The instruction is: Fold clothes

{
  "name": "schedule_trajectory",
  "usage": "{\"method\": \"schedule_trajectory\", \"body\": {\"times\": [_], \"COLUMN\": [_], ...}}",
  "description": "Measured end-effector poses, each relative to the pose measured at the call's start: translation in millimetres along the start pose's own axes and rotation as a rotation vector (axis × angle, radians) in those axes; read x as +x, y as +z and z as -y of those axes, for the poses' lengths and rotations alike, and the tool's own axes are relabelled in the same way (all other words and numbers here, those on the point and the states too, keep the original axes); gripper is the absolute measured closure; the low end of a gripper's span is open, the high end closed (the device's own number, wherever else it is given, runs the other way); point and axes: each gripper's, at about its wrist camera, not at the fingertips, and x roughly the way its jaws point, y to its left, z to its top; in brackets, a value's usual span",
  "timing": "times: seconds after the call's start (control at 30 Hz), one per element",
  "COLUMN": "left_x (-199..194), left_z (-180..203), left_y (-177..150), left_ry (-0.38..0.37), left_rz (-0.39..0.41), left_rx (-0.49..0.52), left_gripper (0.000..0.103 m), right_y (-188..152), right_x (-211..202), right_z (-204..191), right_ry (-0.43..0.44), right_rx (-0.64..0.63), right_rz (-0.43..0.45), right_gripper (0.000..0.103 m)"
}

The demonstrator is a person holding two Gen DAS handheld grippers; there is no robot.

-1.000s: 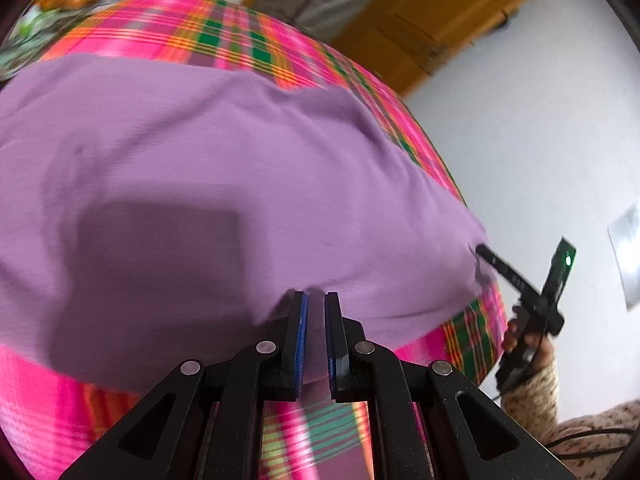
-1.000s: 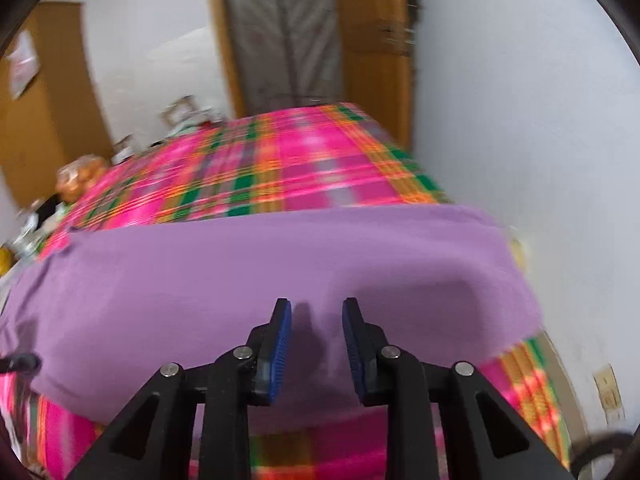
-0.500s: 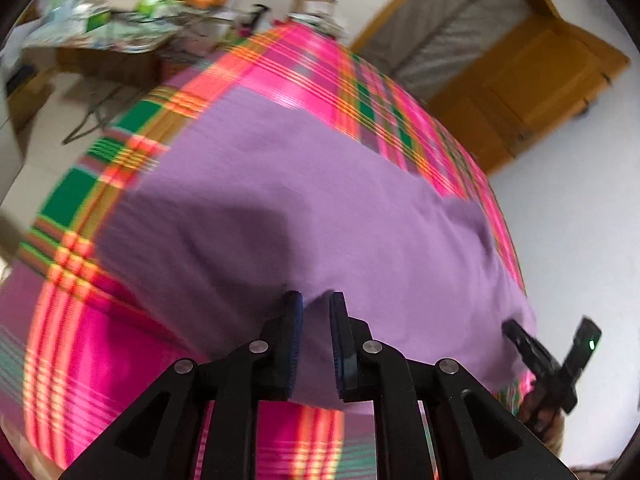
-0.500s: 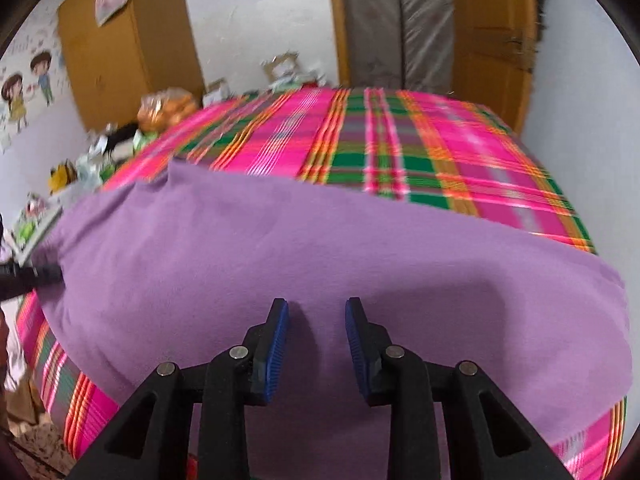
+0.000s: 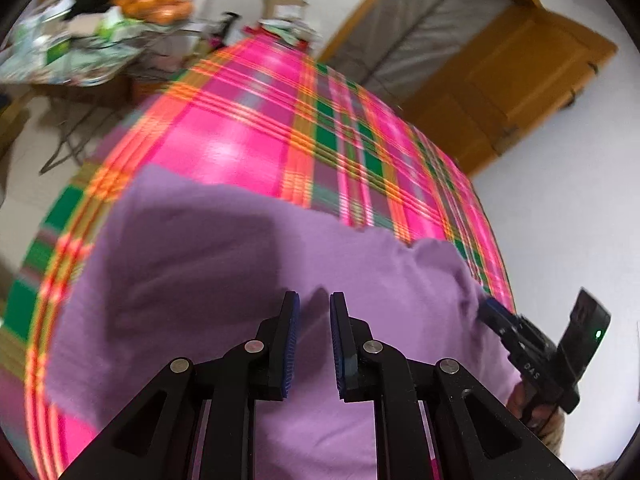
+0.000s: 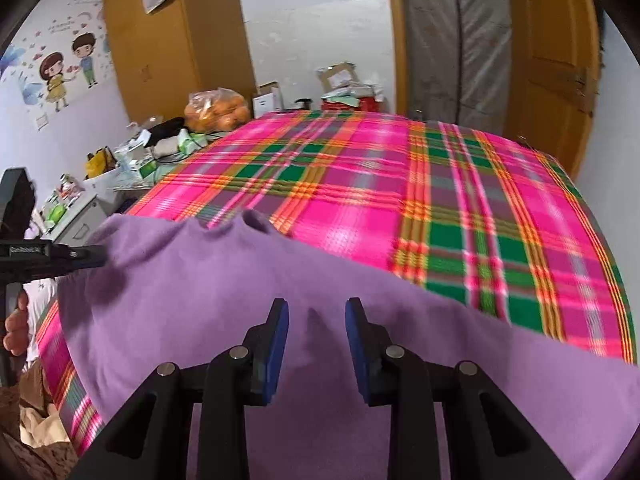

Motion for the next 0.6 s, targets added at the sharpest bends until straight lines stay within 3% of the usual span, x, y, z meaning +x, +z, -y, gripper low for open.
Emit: {"method": "schedule_trajectory", "body": {"times": [0.13,0.23,0.3,0.47,0.6], "left_x": [27.9,44.4,45.4,45.2,49.1], "left_z": [9.7,2.7,-6.2,-20.1,-23.0], "left_y": [10.8,22.3,31.8,43.3,50.3], "left_ry": [0.019,0.094,0.053,0.052,0.022], "left_rz": [-0.047,-0.055,-0.049,-0.024,-0.026], "left_rx": [0.051,0.056,0.003,-0.051,-0.077], "left_gripper": [0.087,0.089,0.088,0.088,0.088], "right_y": [11.3,18.9,22.3,28.5,37.5], "right_x": [21.0,41.6,54.2,73.3,64.4], "right_z": [-10.0,-10.9,-8.6,2.0,5.0], "right_ry": [0.040,0.010,-0.015,-0.023,0.007], "right_rx": [-0.025,-0.033,-0.026,0.004,0.013], "right_rz": [-0.020,-0.045,-0.070,-0.111,-0.076], "right_gripper": [0.073,0.073,0.073,0.069,0.069]}}
